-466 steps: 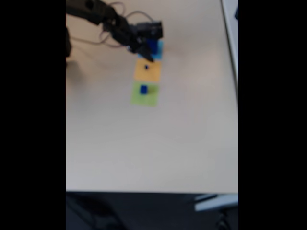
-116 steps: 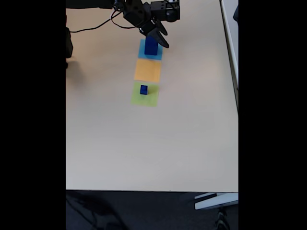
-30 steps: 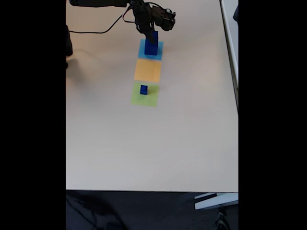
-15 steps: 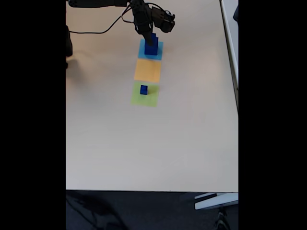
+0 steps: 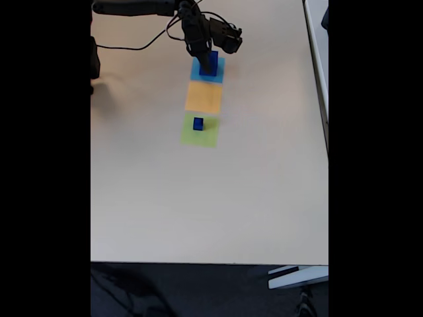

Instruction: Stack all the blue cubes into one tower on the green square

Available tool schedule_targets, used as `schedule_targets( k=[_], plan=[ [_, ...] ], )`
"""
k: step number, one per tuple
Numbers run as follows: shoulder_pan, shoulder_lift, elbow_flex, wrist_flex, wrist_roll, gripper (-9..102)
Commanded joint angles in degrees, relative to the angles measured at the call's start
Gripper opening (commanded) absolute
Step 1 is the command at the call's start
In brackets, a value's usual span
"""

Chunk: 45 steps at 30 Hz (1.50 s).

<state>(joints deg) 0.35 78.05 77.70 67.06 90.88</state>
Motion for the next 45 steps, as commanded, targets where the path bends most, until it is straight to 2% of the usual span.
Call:
schedule_targets(
  k=[1,10,20,31,45],
  plan=[
    [1.32,6.42,-1.23,0.18,-1.23,13],
    [3.16,6.68,2.55,-3.6,-2.55,13],
    [4.04,6.68,11.34,-14.33,-3.08,13],
    [5.71,6.77,17.75,-21.09,-4.04,14],
    [6.77,7.21,21.97,-23.47,-3.43,14]
  ],
)
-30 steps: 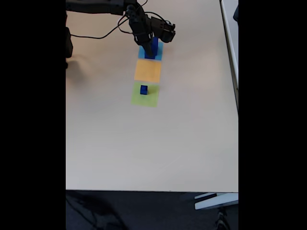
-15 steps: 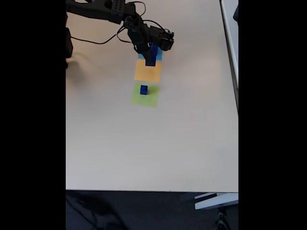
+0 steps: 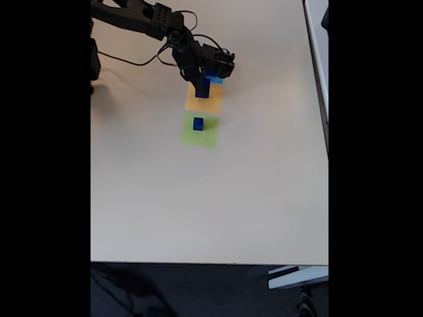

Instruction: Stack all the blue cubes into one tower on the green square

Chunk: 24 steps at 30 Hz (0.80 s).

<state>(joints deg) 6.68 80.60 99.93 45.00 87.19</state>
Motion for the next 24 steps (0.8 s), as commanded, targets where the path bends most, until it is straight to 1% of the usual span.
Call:
schedule_targets(
  k=[1,24],
  plan=[
    [0.44,4.66,-0.09,-1.58,0.26,14],
    [-0.97,1.49,1.58,-7.38,2.64,15]
  ],
)
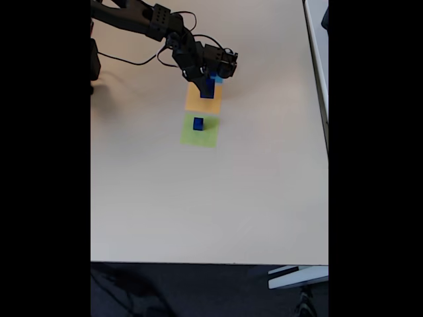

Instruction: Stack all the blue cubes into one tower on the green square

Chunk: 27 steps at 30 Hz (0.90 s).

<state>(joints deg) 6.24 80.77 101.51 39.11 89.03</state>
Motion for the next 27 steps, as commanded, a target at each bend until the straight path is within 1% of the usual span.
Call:
schedule_targets(
  k=[1,17,27],
  plan=[
    [-0.53,1.32,0.26,-1.67,0.79,15],
    [0.0,1.41,4.39,-5.98,-0.09,15],
    [0.7,1.58,7.03,-8.88,-0.53,17]
  ],
)
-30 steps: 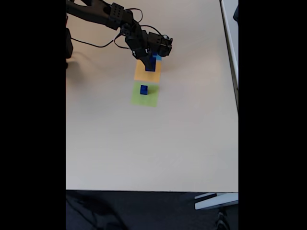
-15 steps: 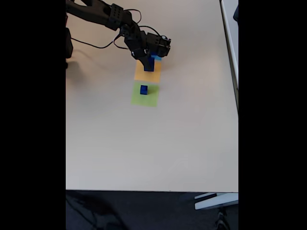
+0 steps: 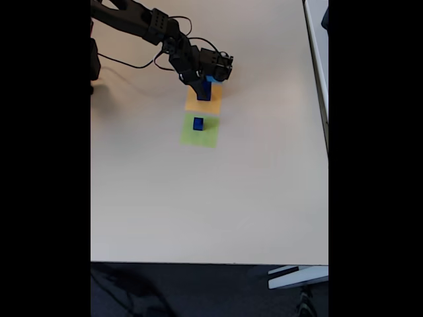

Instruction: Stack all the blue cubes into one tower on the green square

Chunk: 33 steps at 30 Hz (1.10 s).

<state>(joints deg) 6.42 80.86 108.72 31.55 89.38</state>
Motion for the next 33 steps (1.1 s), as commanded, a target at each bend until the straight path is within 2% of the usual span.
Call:
schedule_targets(
  k=[1,15,29,33],
  plan=[
    [0.62,1.49,0.0,-1.49,-0.88,17],
    [0.88,1.93,0.35,-2.2,-1.93,23],
    [0.53,3.6,-0.53,-1.49,-3.43,24],
    [0.79,3.69,-4.22,2.99,-4.39,24]
  ],
)
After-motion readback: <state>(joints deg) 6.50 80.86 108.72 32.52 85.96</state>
